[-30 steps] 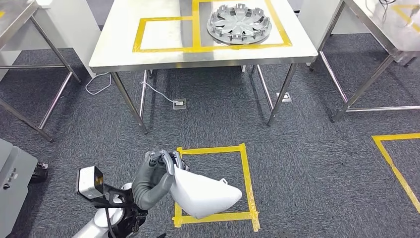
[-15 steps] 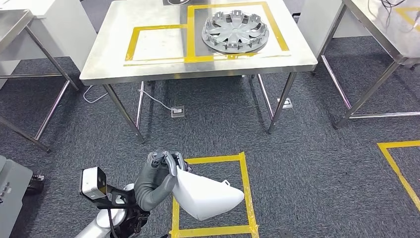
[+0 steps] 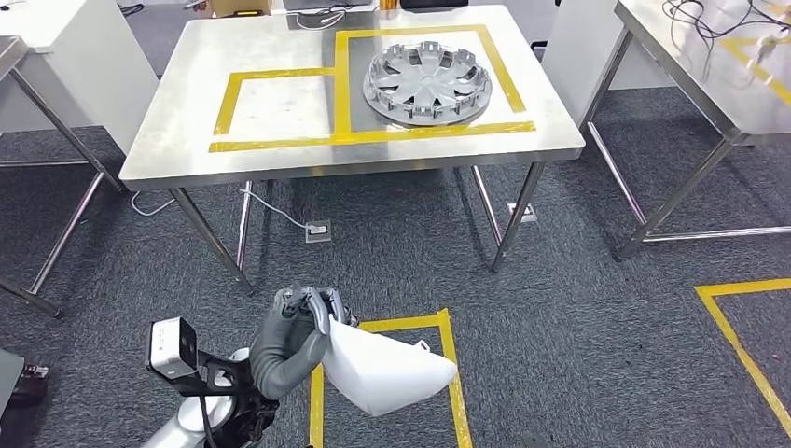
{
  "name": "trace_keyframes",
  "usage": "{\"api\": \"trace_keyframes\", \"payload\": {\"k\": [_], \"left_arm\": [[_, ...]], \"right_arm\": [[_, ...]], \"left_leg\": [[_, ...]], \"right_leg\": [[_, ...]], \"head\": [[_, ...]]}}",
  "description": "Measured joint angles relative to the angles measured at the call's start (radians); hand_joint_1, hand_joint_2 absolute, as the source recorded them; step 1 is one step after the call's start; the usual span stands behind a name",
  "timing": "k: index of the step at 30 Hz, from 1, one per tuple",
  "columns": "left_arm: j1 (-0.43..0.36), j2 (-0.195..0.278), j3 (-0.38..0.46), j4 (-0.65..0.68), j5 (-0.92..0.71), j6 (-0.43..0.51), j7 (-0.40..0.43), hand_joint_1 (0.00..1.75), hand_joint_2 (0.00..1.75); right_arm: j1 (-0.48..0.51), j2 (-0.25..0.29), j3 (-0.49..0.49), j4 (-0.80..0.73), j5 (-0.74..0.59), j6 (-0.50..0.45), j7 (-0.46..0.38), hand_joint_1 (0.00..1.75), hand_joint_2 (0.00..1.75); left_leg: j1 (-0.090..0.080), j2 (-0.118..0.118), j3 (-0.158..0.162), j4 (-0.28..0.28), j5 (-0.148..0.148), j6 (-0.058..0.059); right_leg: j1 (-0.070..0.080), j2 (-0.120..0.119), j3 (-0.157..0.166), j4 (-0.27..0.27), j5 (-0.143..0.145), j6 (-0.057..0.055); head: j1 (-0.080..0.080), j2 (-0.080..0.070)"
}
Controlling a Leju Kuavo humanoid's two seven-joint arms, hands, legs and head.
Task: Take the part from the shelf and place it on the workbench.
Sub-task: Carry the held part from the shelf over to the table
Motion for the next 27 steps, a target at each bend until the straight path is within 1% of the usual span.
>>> {"api": "trace_keyframes", "payload": {"k": [1, 2, 4, 5, 6, 7, 8, 9, 10, 11, 12, 13, 14, 15, 16, 17, 18, 19, 20, 21, 22, 23, 24, 25, 26, 27], "left_arm": [[-0.001, -0.002, -0.001, 0.0, 0.0, 0.0, 0.0, 1.75, 1.75], [-0.001, -0.003, -0.001, -0.001, -0.001, 0.001, 0.0, 1.75, 1.75], [0.0, -0.004, -0.001, -0.001, -0.002, 0.003, 0.0, 1.75, 1.75], [0.002, -0.004, -0.001, -0.001, -0.002, 0.004, 0.0, 1.75, 1.75], [0.004, -0.004, -0.001, -0.001, -0.003, 0.005, 0.0, 1.75, 1.75], [0.005, -0.004, -0.001, -0.001, -0.004, 0.006, 0.0, 1.75, 1.75], [0.005, -0.004, -0.001, -0.001, -0.004, 0.007, 0.0, 1.75, 1.75], [0.005, -0.004, -0.001, -0.001, -0.005, 0.007, 0.0, 1.75, 1.75], [0.006, -0.004, -0.001, -0.001, -0.006, 0.008, 0.0, 1.75, 1.75], [0.005, -0.004, 0.0, -0.001, -0.006, 0.008, 0.0, 1.75, 1.75], [0.006, -0.004, 0.0, -0.001, -0.007, 0.008, 0.0, 1.75, 1.75], [0.005, -0.004, 0.001, -0.002, -0.008, 0.008, 0.0, 1.75, 1.75], [0.005, -0.004, 0.001, -0.003, -0.008, 0.009, 0.0, 1.75, 1.75], [0.005, -0.003, 0.002, -0.004, -0.009, 0.009, 0.0, 1.75, 1.75], [0.005, -0.003, 0.003, -0.004, -0.009, 0.009, 0.0, 1.75, 1.75], [0.005, -0.002, 0.004, -0.005, -0.008, 0.009, 0.0, 1.75, 1.75], [0.004, -0.002, 0.005, -0.006, -0.008, 0.009, -0.001, 1.75, 1.75], [0.005, -0.002, 0.005, -0.006, -0.008, 0.008, -0.001, 1.75, 1.75], [0.005, -0.002, 0.006, -0.006, -0.008, 0.008, -0.001, 1.75, 1.75], [0.005, -0.002, 0.006, -0.006, -0.007, 0.008, -0.001, 1.75, 1.75], [0.005, -0.002, 0.006, -0.006, -0.006, 0.007, -0.001, 1.75, 1.75], [0.005, -0.002, 0.007, -0.006, -0.005, 0.007, -0.002, 1.75, 1.75], [0.005, -0.002, 0.008, -0.006, -0.004, 0.007, -0.002, 1.75, 1.75], [0.004, -0.002, 0.009, -0.006, -0.004, 0.007, -0.003, 1.75, 1.75], [0.003, -0.002, 0.009, -0.007, -0.003, 0.006, -0.004, 1.75, 1.75], [0.002, -0.002, 0.01, -0.007, -0.003, 0.006, -0.005, 1.75, 1.75]], "right_arm": [[-0.001, -0.001, 0.0, 0.0, 0.0, 0.0, 0.0, 0.0, 0.0], [-0.002, -0.003, 0.0, 0.0, 0.001, 0.0, 0.0, 0.0, 0.0], [-0.002, -0.004, 0.0, -0.001, 0.004, 0.0, 0.001, 0.0, 0.0], [-0.001, -0.004, 0.0, -0.001, 0.006, 0.0, 0.001, 0.0, 0.0], [0.001, -0.005, 0.0, -0.001, 0.008, 0.0, 0.002, 0.0, 0.0], [0.002, -0.005, 0.0, -0.001, 0.01, 0.0, 0.003, 0.0, 0.0], [0.002, -0.006, 0.0, -0.001, 0.012, 0.0, 0.003, 0.0, 0.0], [0.003, -0.006, 0.0, -0.001, 0.014, 0.0, 0.004, 0.0, 0.0], [0.003, -0.006, 0.0, -0.001, 0.015, 0.001, 0.005, 0.0, 0.0], [0.003, -0.007, 0.0, -0.001, 0.016, 0.001, 0.006, 0.0, 0.0], [0.003, -0.007, 0.0, -0.001, 0.016, 0.002, 0.008, 0.0, 0.0], [0.002, -0.006, 0.0, -0.001, 0.016, 0.002, 0.009, 0.0, 0.0], [0.002, -0.005, 0.0, -0.002, 0.016, 0.002, 0.009, 0.0, 0.0], [0.002, -0.004, 0.0, -0.002, 0.016, 0.002, 0.01, 0.0, 0.0], [0.001, -0.004, 0.0, -0.003, 0.016, 0.002, 0.01, 0.0, 0.0], [0.0, -0.003, 0.0, -0.004, 0.016, 0.002, 0.009, 0.0, 0.0], [-0.001, -0.004, 0.0, -0.004, 0.017, 0.002, 0.009, 0.0, 0.0], [-0.001, -0.004, 0.0, -0.004, 0.018, 0.003, 0.009, 0.0, 0.0], [-0.001, -0.004, 0.0, -0.004, 0.019, 0.003, 0.008, 0.0, 0.0], [0.0, -0.004, 0.0, -0.004, 0.021, 0.004, 0.007, 0.0, 0.0], [0.001, -0.004, 0.0, -0.004, 0.022, 0.005, 0.005, 0.0, 0.0], [0.001, -0.004, 0.0, -0.004, 0.026, 0.006, 0.003, 0.0, 0.0], [0.002, -0.004, 0.0, -0.004, 0.03, 0.007, 0.001, 0.0, 0.0], [0.001, -0.003, 0.0, -0.004, 0.034, 0.009, 0.0, 0.0, 0.0], [-0.001, -0.002, 0.0, -0.005, 0.039, 0.012, -0.001, 0.0, 0.0], [-0.002, -0.001, 0.001, -0.005, 0.043, 0.014, -0.001, 0.0, 0.0]], "left_leg": [[0.002, 0.003, 0.014, -0.001, 0.0, 0.002], [0.004, 0.005, 0.022, -0.002, -0.001, 0.004], [0.004, 0.006, 0.031, -0.001, -0.014, 0.005], [0.004, 0.005, 0.036, -0.001, -0.021, 0.004], [0.004, 0.003, 0.044, -0.001, -0.03, 0.003], [0.004, 0.002, 0.054, 0.0, -0.039, 0.001], [0.004, 0.001, 0.067, 0.0, -0.049, -0.002], [0.003, 0.001, 0.077, 0.0, -0.06, -0.006], [0.002, 0.0, 0.087, 0.001, -0.07, -0.011], [0.0, 0.0, 0.092, 0.002, -0.079, -0.016], [-0.001, -0.001, 0.093, 0.005, -0.084, -0.021], [-0.002, -0.001, 0.095, 0.009, -0.088, -0.025], [-0.002, 0.0, 0.09, 0.018, -0.089, -0.028], [-0.001, 0.003, 0.08, 0.039, -0.089, -0.032], [0.001, 0.008, 0.059, 0.076, -0.093, -0.038], [0.006, 0.014, 0.024, 0.132, -0.104, -0.046], [0.011, 0.021, -0.018, 0.198, -0.125, -0.056], [0.018, 0.025, -0.062, 0.26, -0.152, -0.063], [0.023, 0.027, -0.1, 0.305, -0.175, -0.068], [0.027, 0.029, -0.121, 0.316, -0.179, -0.071], [0.03, 0.03, -0.124, 0.292, -0.158, -0.072], [0.031, 0.03, -0.108, 0.234, -0.112, -0.069], [0.03, 0.03, -0.081, 0.156, -0.055, -0.062], [0.026, 0.031, -0.056, 0.09, -0.018, -0.054], [0.022, 0.03, -0.039, 0.043, 0.004, -0.047], [0.019, 0.03, -0.029, 0.021, 0.01, -0.042]], "right_leg": [[-0.001, -0.003, -0.017, 0.038, -0.01, 0.003], [-0.003, -0.005, -0.052, 0.096, -0.026, 0.003], [-0.007, -0.008, -0.147, 0.223, -0.071, 0.002], [-0.01, -0.008, -0.187, 0.26, -0.091, 0.004], [-0.013, -0.009, -0.21, 0.261, -0.097, 0.009], [-0.016, -0.009, -0.214, 0.228, -0.083, 0.018], [-0.018, -0.01, -0.204, 0.167, -0.049, 0.03], [-0.02, -0.012, -0.188, 0.098, 0.006, 0.042], [-0.019, -0.015, -0.173, 0.039, 0.052, 0.043], [-0.018, -0.017, -0.161, 0.001, 0.088, 0.035], [-0.017, -0.018, -0.156, -0.016, 0.108, 0.023], [-0.016, -0.018, -0.153, -0.02, 0.107, 0.007], [-0.018, -0.017, -0.146, -0.021, 0.109, -0.001], [-0.021, -0.016, -0.141, -0.022, 0.107, -0.006], [-0.024, -0.016, -0.133, -0.022, 0.105, -0.01], [-0.026, -0.015, -0.126, -0.023, 0.101, -0.014], [-0.025, -0.015, -0.121, -0.023, 0.096, -0.018], [-0.025, -0.015, -0.116, -0.023, 0.09, -0.02], [-0.025, -0.014, -0.111, -0.023, 0.084, -0.021], [-0.025, -0.014, -0.104, -0.023, 0.077, -0.021], [-0.025, -0.013, -0.094, -0.023, 0.07, -0.02], [-0.024, -0.012, -0.082, -0.023, 0.062, -0.018], [-0.024, -0.011, -0.073, -0.024, 0.055, -0.017], [-0.023, -0.01, -0.064, -0.025, 0.048, -0.014], [-0.021, -0.01, -0.059, -0.026, 0.042, -0.01], [-0.02, -0.01, -0.058, -0.027, 0.037, -0.006]], "head": [[0.001, 0.0], [0.002, 0.0], [0.003, 0.0], [0.003, 0.0], [0.004, 0.0], [0.003, 0.0], [0.004, 0.0], [0.004, 0.0], [0.004, 0.0], [0.004, 0.0], [0.004, 0.0], [0.003, 0.0], [0.002, 0.0], [0.002, 0.0], [0.001, 0.0], [0.0, 0.0], [-0.001, 0.0], [-0.002, 0.0], [-0.002, 0.0], [-0.002, 0.0], [-0.002, 0.0], [-0.002, 0.0], [-0.002, 0.0], [-0.001, 0.0], [-0.002, 0.0], [-0.001, 0.0]]}}
